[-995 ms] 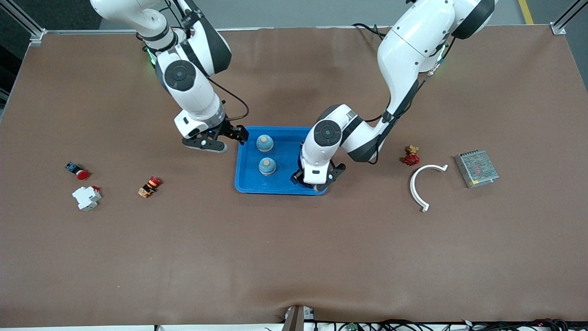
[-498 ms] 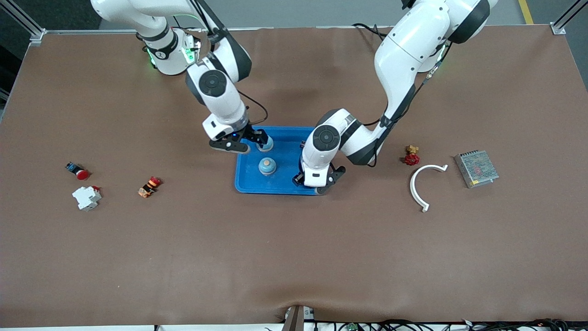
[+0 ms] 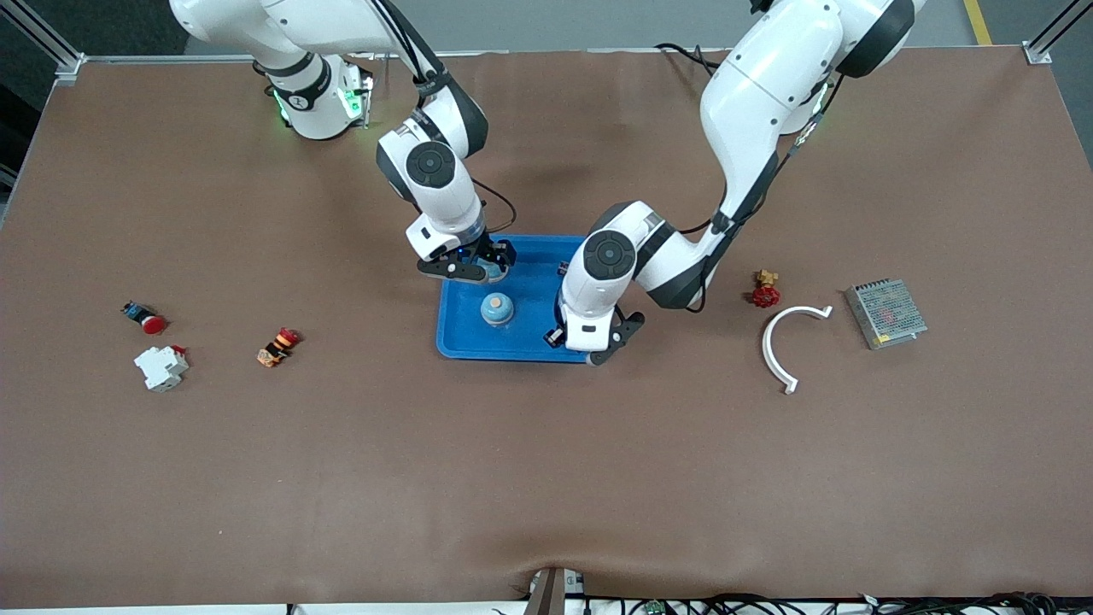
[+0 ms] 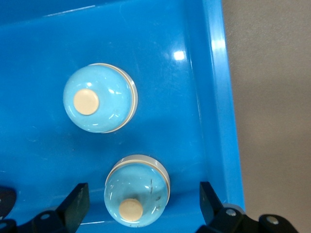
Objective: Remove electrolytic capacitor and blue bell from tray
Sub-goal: 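Grasp and lift the capacitor with the left gripper while the right lifts a bell, then set the capacitor beside the white arc while the right gripper carries the bell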
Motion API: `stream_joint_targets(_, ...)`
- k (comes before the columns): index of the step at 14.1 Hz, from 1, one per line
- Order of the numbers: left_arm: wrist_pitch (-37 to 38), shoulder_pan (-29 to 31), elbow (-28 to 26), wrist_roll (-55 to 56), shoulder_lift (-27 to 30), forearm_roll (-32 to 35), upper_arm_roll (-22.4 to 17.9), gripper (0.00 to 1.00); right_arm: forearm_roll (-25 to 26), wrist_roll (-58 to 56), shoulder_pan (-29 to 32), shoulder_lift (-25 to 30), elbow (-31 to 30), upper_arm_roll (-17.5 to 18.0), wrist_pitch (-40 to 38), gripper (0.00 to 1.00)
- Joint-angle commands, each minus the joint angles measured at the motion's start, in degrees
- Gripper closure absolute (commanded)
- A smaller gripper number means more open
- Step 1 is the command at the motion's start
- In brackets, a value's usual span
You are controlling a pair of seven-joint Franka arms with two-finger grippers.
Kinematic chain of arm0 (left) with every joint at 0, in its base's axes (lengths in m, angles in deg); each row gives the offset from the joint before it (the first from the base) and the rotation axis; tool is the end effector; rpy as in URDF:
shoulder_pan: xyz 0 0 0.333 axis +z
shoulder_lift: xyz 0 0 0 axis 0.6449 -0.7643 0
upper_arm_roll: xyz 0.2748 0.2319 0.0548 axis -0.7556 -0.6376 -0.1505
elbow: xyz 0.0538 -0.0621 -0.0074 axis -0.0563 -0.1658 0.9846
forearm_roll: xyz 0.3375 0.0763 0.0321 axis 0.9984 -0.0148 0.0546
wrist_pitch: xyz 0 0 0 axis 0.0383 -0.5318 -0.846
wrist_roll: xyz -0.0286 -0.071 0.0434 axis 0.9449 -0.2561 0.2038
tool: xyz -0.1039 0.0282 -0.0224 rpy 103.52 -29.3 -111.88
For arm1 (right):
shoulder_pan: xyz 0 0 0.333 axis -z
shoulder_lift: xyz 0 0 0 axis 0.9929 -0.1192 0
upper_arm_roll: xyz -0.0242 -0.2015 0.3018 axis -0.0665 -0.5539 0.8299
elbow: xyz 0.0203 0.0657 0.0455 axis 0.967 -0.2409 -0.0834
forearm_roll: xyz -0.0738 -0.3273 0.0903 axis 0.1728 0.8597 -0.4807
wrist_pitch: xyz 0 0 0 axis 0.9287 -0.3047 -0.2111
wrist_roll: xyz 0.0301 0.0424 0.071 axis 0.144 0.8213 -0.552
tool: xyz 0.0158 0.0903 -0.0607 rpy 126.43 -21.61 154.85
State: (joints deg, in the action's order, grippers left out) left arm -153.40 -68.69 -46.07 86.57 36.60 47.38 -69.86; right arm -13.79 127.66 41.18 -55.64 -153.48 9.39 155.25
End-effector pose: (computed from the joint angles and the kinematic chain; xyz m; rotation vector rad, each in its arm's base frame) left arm 0.5509 -0.4617 0.2799 2.7755 1.1244 -0.0747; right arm 0.4085 0.3747 0.2935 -3.0571 0.2958 0.0093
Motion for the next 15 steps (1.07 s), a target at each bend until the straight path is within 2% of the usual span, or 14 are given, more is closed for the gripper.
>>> stream_joint_targets(1, 7.23, 2.06, -1.03, 0.48, 8.06, 1.50, -0.45, 1.00, -0.22, 0.72, -1.35, -1.12, 0.17, -0.80, 1.63, 0.00)
stream_joint_targets(3, 12.06, 3.48, -1.72, -0.47, 11.67, 1.51, -0.45, 1.00, -0.22, 0.80, -1.44, -2.35, 0.17, -0.80, 3.55, 0.00)
stream_joint_targets(6, 20.85, 9.18, -4.26, -9.33, 15.81, 1.42, 0.08, 1.00, -0.22, 2.03, -2.75, -4.11, 0.34, -0.89, 5.41, 0.00)
stream_joint_targets(9, 21.14, 13.41, -11.12, -14.72, 17.67, 1.50, -0.01, 1.00, -0.22, 2.47, -3.02, -4.64, 0.43, -0.89, 5.59, 0.00)
stream_joint_targets(12, 17.90, 17.10, -13.77, -16.13, 14.70, 1.51, -0.09, 1.00, -0.22, 2.56, -3.55, -4.73, 0.34, -0.89, 5.59, 0.00)
stream_joint_targets(13, 16.06, 17.28, -14.55, -16.13, 13.46, 1.51, -0.27, 1.00, -0.22, 2.56, -3.55, -4.73, 0.43, -0.89, 5.59, 0.10)
stream_joint_targets(15, 11.75, 17.98, -16.31, -16.13, 11.61, 3.42, -0.53, 1.00, -0.22, 2.48, -3.38, -4.64, 0.60, -0.89, 5.50, 0.47)
